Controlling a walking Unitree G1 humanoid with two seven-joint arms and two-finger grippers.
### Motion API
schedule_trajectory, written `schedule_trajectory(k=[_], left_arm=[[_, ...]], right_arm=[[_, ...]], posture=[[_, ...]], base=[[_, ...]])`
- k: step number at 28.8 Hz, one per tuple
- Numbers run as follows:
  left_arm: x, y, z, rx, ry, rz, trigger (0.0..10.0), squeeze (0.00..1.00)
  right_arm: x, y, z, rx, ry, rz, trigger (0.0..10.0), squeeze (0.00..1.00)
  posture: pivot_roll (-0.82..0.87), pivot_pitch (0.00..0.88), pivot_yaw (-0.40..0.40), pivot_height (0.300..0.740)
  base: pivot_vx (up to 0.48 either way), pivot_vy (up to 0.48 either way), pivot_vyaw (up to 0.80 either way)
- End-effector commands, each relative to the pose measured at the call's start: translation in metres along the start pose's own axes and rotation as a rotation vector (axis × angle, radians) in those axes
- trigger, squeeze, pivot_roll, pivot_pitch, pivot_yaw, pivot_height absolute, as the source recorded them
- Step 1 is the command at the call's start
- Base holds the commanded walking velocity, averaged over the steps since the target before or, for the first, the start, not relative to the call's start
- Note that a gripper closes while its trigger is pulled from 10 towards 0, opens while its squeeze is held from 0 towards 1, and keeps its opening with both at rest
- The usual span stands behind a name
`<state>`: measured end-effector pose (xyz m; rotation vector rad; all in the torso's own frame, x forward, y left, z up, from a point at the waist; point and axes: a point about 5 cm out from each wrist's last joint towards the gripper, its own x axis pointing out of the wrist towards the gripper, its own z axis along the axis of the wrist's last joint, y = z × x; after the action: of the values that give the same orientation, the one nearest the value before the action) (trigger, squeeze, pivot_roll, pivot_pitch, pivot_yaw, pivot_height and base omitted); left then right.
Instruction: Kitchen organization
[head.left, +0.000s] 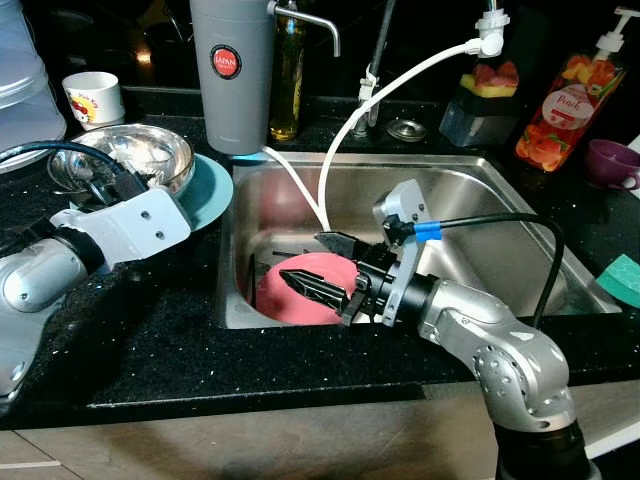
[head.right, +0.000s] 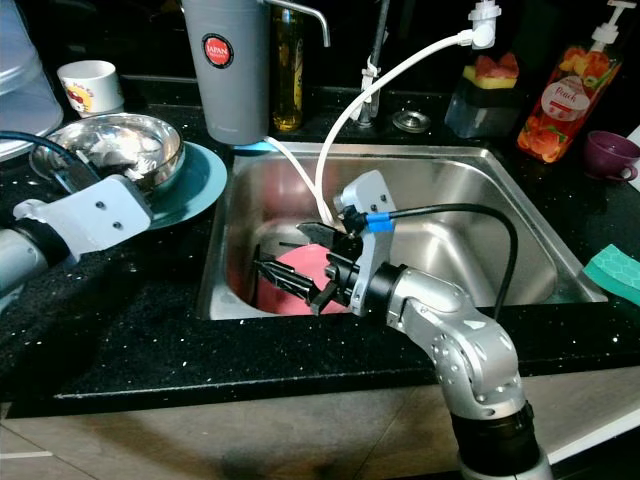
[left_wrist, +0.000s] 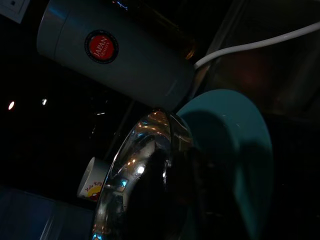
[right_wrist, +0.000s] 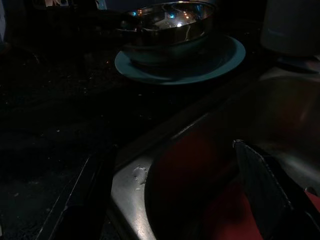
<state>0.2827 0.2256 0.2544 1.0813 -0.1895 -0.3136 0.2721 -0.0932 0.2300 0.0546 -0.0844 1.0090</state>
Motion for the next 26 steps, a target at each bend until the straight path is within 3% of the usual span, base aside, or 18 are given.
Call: schedule_trajectory(k=[1,13,17,21,26], left_arm=[[-0.001,-0.002,-0.005,0.011,0.017,-0.023,0.0,0.00],[0.002,0.010,-0.003,0.046,-0.007,0.026,0.0,0.00],[-0.001,0.042,0.008,0.128,-0.053,0.191,0.0,0.00],[-0.003,0.058,0.019,0.172,-0.100,0.281,0.0,0.00],[-0.004,0.067,0.026,0.177,-0.134,0.329,0.0,0.00]], right_arm=[[-0.003,-0.001,0.004,-0.017,-0.010,-0.012,10.0,0.00],[-0.003,0.000,0.007,-0.005,-0.035,-0.005,10.0,0.00],[-0.001,-0.001,0.007,0.001,-0.047,-0.011,10.0,0.00],[0.001,-0.001,0.007,0.004,-0.056,-0.011,10.0,0.00],[0.003,0.000,0.008,0.002,-0.061,-0.008,10.0,0.00]], posture=[[0.07,0.005,-0.054,0.740],[0.07,0.000,-0.057,0.740],[0.08,0.000,-0.059,0.740],[0.08,0.000,-0.060,0.740],[0.08,0.000,-0.059,0.740]], base=[[0.000,0.000,0.00],[0.000,0.000,0.00],[0.000,0.000,0.00],[0.000,0.000,0.00],[0.000,0.000,0.00]])
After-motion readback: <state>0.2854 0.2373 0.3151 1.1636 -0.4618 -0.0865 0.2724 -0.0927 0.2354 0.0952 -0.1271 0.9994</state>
